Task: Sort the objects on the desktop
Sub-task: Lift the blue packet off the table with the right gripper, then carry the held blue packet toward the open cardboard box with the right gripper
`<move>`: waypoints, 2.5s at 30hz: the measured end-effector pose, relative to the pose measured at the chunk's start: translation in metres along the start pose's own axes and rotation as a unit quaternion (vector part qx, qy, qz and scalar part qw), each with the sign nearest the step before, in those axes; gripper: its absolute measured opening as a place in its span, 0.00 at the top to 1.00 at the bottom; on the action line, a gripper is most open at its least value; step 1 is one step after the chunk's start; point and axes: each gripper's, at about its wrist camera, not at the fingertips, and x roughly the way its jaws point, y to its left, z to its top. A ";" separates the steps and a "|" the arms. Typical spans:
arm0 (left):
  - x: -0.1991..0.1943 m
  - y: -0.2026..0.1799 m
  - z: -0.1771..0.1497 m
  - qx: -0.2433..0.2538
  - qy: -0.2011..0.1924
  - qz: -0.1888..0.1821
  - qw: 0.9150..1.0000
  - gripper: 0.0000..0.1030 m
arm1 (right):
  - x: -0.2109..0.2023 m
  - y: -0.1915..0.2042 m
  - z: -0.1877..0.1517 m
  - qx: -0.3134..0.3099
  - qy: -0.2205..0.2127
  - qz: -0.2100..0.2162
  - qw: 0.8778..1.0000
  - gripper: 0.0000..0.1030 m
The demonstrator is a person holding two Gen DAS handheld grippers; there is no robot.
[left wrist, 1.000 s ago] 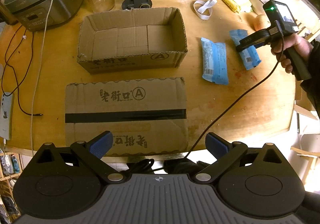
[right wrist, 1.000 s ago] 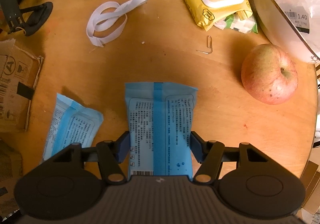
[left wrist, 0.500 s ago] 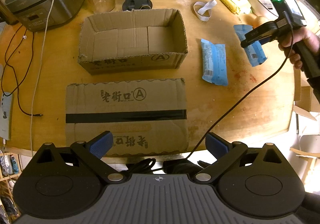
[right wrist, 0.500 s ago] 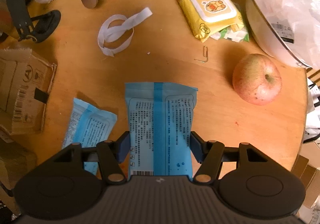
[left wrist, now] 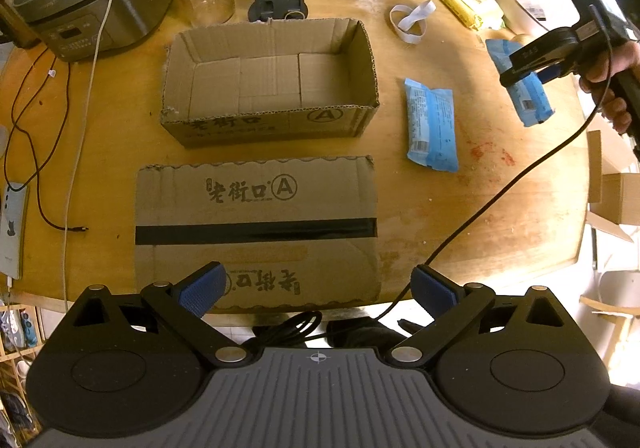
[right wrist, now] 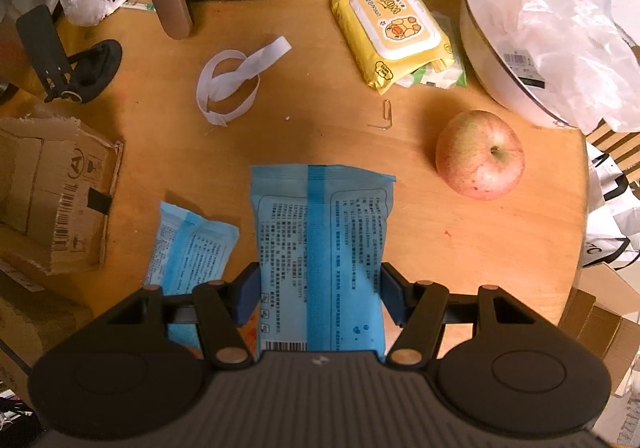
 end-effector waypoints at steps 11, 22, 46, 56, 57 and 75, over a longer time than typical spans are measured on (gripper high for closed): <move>0.000 0.001 0.000 0.002 -0.002 -0.005 1.000 0.02 | -0.024 -0.002 0.001 0.033 0.000 -0.006 0.999 0.42; -0.001 0.005 0.001 0.001 -0.003 -0.009 1.000 0.02 | -0.039 -0.006 -0.001 0.076 0.001 -0.003 0.997 0.42; -0.005 0.020 -0.003 -0.001 -0.003 -0.011 1.000 0.02 | -0.035 0.009 0.001 0.088 -0.005 -0.005 0.996 0.41; -0.007 0.037 -0.003 -0.004 -0.004 -0.009 1.000 0.02 | -0.035 0.027 0.004 0.086 -0.006 -0.002 0.996 0.41; -0.007 0.039 -0.003 -0.005 -0.004 -0.009 1.000 0.02 | -0.035 0.029 0.004 0.086 -0.006 -0.002 0.996 0.41; -0.012 0.077 -0.010 -0.018 -0.008 -0.005 1.000 0.02 | -0.030 0.069 0.011 0.090 -0.011 -0.001 0.996 0.41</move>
